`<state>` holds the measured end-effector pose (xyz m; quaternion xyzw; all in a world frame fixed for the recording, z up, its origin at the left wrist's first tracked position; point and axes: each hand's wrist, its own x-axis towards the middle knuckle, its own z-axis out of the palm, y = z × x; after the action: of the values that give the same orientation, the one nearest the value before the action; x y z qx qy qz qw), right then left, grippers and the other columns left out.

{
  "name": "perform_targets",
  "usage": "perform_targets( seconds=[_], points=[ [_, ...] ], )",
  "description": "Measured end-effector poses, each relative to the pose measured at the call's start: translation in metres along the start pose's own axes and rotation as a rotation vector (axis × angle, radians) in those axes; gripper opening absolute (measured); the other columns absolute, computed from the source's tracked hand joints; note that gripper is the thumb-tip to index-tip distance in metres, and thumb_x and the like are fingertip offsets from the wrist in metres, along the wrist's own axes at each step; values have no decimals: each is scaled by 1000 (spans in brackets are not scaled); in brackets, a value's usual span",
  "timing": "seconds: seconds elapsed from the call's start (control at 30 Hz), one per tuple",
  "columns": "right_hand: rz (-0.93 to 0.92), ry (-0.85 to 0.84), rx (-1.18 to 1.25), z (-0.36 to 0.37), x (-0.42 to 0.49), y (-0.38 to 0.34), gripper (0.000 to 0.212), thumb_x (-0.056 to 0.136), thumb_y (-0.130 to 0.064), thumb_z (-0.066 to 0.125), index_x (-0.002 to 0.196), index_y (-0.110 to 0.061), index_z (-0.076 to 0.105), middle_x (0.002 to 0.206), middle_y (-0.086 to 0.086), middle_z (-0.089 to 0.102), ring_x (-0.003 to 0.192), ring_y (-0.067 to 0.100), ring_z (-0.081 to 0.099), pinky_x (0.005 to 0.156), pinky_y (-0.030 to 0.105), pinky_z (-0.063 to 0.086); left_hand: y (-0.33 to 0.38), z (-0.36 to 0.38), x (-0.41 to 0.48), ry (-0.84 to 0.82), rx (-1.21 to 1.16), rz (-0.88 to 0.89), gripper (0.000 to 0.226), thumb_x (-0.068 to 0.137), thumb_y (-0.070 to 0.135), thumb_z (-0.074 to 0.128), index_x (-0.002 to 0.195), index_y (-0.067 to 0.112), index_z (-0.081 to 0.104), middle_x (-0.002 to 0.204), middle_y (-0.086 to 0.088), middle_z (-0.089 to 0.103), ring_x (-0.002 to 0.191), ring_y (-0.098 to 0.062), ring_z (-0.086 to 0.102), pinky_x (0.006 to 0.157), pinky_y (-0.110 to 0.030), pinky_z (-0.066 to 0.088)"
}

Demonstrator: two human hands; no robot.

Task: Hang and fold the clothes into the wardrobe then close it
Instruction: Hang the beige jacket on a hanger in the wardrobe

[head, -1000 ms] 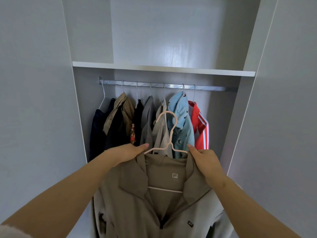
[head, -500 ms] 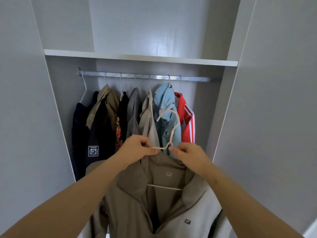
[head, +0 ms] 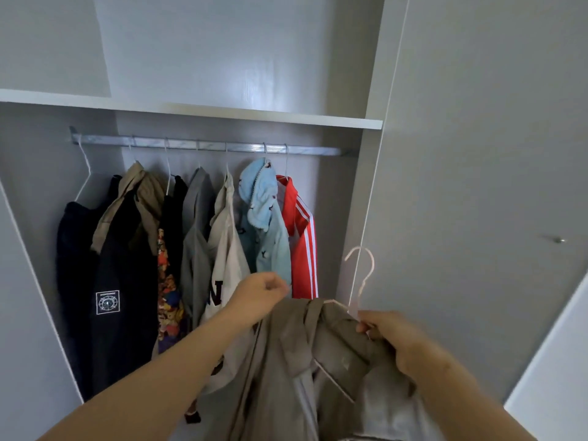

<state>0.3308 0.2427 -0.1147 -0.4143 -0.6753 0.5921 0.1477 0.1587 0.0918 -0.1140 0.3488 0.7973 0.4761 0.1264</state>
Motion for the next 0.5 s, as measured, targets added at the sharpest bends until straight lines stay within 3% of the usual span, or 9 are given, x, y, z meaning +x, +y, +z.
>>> perform_targets(
  seconds=[0.23, 0.4, 0.5],
  points=[
    [52, 26, 130, -31, 21, 5, 33, 94, -10, 47, 63, -5, 56, 27, -7, 43, 54, 13, 35, 49, 21, 31, 15, 32, 28, 11, 48, 6, 16, 91, 20, 56, 77, 26, 61, 88, 8, 61, 90, -9, 54, 86, -23, 42],
    [66, 113, 182, -33, 53, 1, 33, 92, -7, 47, 61, -4, 57, 27, -7, 43, 55, 15, 37, 52, 26, 30, 17, 38, 53, 5, 115, 47, 14, 92, 19, 52, 83, 23, 61, 82, 13, 58, 86, -8, 54, 80, -22, 43],
    [63, 171, 189, -28, 73, -7, 34, 90, -5, 47, 57, -4, 58, 26, -6, 43, 55, 17, 38, 51, 27, 30, 19, 39, 73, 11, 196, 85, 15, 93, 20, 49, 88, 20, 64, 87, 8, 62, 85, -10, 58, 78, -26, 48]
  ],
)
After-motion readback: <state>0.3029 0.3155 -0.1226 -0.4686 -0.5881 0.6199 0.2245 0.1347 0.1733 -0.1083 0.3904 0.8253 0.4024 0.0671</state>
